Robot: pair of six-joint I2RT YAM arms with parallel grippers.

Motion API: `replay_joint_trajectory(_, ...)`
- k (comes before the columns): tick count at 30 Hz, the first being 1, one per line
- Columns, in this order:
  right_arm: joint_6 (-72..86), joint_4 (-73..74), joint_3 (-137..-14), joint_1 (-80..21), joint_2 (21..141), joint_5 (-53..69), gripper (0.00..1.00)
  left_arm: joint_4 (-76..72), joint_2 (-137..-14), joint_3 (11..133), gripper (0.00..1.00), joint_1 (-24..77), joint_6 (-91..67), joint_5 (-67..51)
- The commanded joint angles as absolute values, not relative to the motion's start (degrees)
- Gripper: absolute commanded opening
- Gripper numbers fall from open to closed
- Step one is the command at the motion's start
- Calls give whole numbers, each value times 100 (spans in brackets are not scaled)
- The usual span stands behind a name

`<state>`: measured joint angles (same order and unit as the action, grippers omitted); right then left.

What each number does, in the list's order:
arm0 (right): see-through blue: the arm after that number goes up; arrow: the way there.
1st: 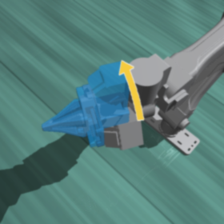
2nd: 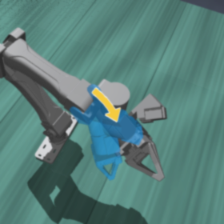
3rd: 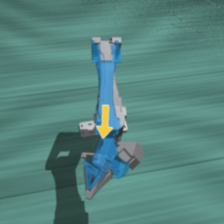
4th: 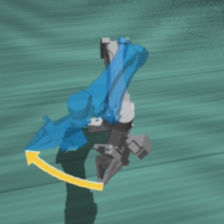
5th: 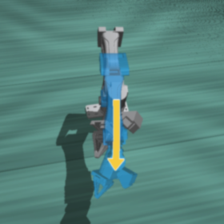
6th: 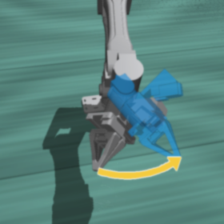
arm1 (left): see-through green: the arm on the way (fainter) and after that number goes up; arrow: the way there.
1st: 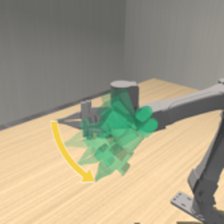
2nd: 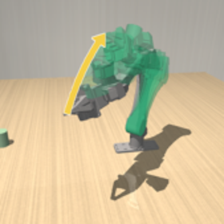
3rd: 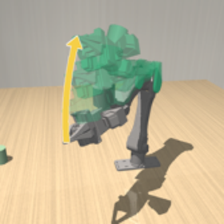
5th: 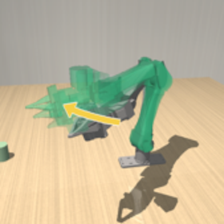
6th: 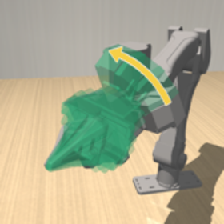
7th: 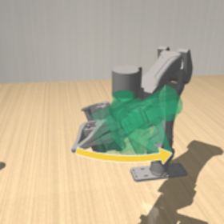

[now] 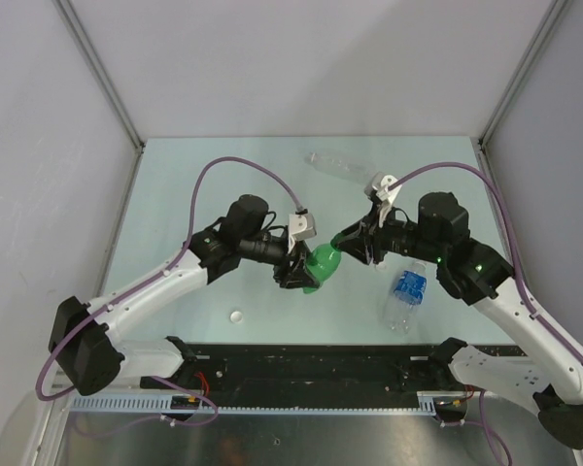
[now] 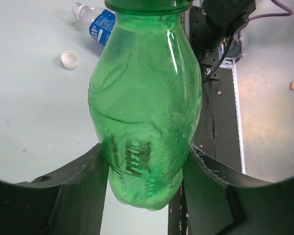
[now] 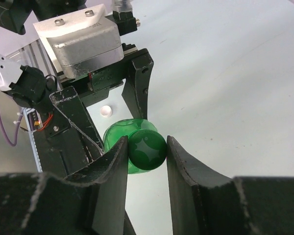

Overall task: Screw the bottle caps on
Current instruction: Screw the bottle cap onto the plastic bottle.

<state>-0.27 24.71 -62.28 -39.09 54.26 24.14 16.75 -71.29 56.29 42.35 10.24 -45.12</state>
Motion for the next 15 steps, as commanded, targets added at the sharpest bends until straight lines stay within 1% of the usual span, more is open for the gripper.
replay_joint_trajectory(1, 20, 3658, -5986, -4107, 5579, 3129, 17, -400, -6984, 6302, 0, 4238, 496, -4905)
replay_joint_trajectory(5, 27, 3783, -5994, -4114, 5735, 3151, 16, -396, -6857, 6175, 0, 4242, 1115, -5296)
replay_joint_trajectory(9, 192, 3717, -5992, -4112, 5864, 3025, 16, -396, -6728, 6169, 0, 4244, 1346, -5078)
replay_joint_trajectory(12, 417, 3654, -5987, -4112, 5923, 2954, 16, -420, -6578, 5951, 0, 4263, 2093, -5052)
replay_joint_trajectory(13, 503, 3642, -5991, -4108, 5937, 2897, 16, -500, -6519, 5850, 0, 4289, 2277, -4895)
replay_joint_trajectory(15, 684, 3633, -5984, -4119, 5947, 2717, 16, -670, -6479, 5824, 0, 4397, 2138, -4249)
